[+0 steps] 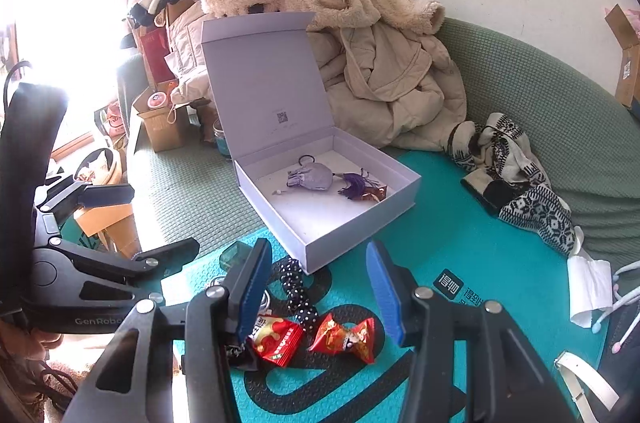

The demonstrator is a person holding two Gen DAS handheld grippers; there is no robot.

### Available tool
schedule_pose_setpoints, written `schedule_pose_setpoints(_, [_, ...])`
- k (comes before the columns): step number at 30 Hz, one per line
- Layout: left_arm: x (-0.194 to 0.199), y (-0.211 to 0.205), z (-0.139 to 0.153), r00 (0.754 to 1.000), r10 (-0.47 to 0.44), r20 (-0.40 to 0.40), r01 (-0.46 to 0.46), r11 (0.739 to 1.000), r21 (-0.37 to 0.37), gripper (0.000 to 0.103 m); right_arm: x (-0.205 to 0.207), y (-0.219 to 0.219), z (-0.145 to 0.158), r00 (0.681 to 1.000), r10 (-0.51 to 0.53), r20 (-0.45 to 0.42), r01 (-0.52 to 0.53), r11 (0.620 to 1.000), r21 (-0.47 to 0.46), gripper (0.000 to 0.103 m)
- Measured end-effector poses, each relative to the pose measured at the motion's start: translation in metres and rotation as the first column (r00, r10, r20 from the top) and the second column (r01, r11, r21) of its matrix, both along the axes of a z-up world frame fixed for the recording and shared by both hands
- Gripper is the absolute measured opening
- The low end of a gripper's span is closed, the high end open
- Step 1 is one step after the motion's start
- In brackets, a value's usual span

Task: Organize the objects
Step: 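Move both tools back from the box over the remaining items, then grasp the black scrunchie with the left tool while the right tool grasps the red-gold candy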

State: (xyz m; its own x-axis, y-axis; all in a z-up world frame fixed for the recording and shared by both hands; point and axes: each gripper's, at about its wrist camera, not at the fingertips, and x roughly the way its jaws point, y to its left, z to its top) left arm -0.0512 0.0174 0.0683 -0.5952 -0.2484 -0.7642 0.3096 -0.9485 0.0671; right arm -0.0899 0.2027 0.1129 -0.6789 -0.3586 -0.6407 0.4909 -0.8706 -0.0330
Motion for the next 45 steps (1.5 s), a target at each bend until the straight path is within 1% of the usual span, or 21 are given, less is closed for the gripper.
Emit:
schedule_pose_setpoints(5, [0.036, 0.015, 0.001, 1.000, 0.031, -0.006, -0.031, 0.999, 0.033, 0.089, 0.019, 0.004, -0.008, 1.000, 0.021, 0.013, -0.021, 1.000, 0.021, 0.050])
schedule_pose_setpoints(10, [0.063, 0.026, -0.008, 0.999, 0.045, 0.022, -0.046, 0.997, 0.059, 0.089, 0.033, 0.006, -0.017, 0.999, 0.037, 0.030, -0.038, 0.999, 0.032, 0.050])
schedule_pose_setpoints(14, [0.085, 0.030, -0.018, 0.997, 0.065, 0.029, -0.067, 0.994, 0.082, 0.089, 0.040, 0.009, -0.025, 0.998, 0.040, 0.046, -0.041, 0.999, 0.027, 0.054])
schedule_pose_setpoints(17, [0.096, 0.030, -0.024, 0.996, 0.085, 0.026, -0.087, 0.991, 0.100, 0.089, 0.041, 0.010, -0.031, 0.997, 0.052, 0.061, -0.053, 0.998, 0.020, 0.055])
schedule_pose_setpoints(20, [0.104, 0.031, -0.028, 0.995, 0.098, 0.019, -0.099, 0.990, 0.097, 0.089, 0.039, 0.012, -0.039, 0.997, 0.058, 0.058, -0.060, 0.998, 0.029, 0.059])
schedule_pose_setpoints(22, [0.104, 0.031, -0.033, 0.994, 0.106, 0.023, -0.108, 0.989, 0.100, 0.089, 0.038, 0.015, -0.048, 0.996, 0.057, 0.071, -0.059, 0.998, 0.028, 0.060])
schedule_pose_setpoints(26, [0.098, 0.034, -0.050, 0.993, 0.114, 0.040, -0.118, 0.982, 0.149, 0.089, 0.029, 0.018, -0.069, 0.994, 0.046, 0.103, -0.054, 0.996, 0.073, 0.060])
schedule_pose_setpoints(28, [0.094, 0.037, -0.060, 0.992, 0.114, 0.061, -0.123, 0.980, 0.158, 0.089, 0.024, 0.022, -0.078, 0.993, 0.031, 0.115, -0.040, 0.996, 0.075, 0.061])
schedule_pose_setpoints(31, [0.090, 0.041, -0.071, 0.990, 0.123, 0.069, -0.133, 0.977, 0.168, 0.089, 0.017, 0.027, -0.091, 0.988, 0.018, 0.152, -0.029, 0.997, 0.071, 0.065])
schedule_pose_setpoints(33, [0.087, 0.043, -0.078, 0.990, 0.117, 0.078, -0.129, 0.976, 0.175, 0.089, 0.014, 0.027, -0.099, 0.986, 0.014, 0.168, -0.028, 0.996, 0.085, 0.066])
schedule_pose_setpoints(35, [0.082, 0.045, -0.087, 0.990, 0.100, 0.095, -0.117, 0.975, 0.189, 0.089, 0.012, 0.026, -0.104, 0.983, 0.023, 0.180, -0.040, 0.995, 0.091, 0.066])
schedule_pose_setpoints(38, [0.074, 0.046, -0.100, 0.989, 0.085, 0.117, -0.108, 0.973, 0.205, 0.089, 0.008, 0.024, -0.109, 0.982, 0.039, 0.187, -0.058, 0.994, 0.096, 0.071])
schedule_pose_setpoints(40, [0.070, 0.047, -0.107, 0.989, 0.079, 0.128, -0.105, 0.972, 0.210, 0.089, 0.005, 0.024, -0.111, 0.982, 0.032, 0.185, -0.050, 0.994, 0.094, 0.072])
schedule_pose_setpoints(42, [0.067, 0.046, -0.113, 0.988, 0.078, 0.136, -0.106, 0.971, 0.213, 0.089, 0.003, 0.025, -0.112, 0.984, 0.024, 0.178, -0.038, 0.996, 0.081, 0.076])
schedule_pose_setpoints(44, [0.065, 0.045, -0.119, 0.986, 0.078, 0.145, -0.109, 0.970, 0.216, 0.089, -0.001, 0.024, -0.114, 0.984, 0.020, 0.178, -0.035, 0.996, 0.079, 0.081])
schedule_pose_setpoints(45, [0.064, 0.044, -0.121, 0.985, 0.078, 0.152, -0.110, 0.970, 0.215, 0.089, -0.004, 0.024, -0.116, 0.983, 0.017, 0.181, -0.031, 0.996, 0.079, 0.081])
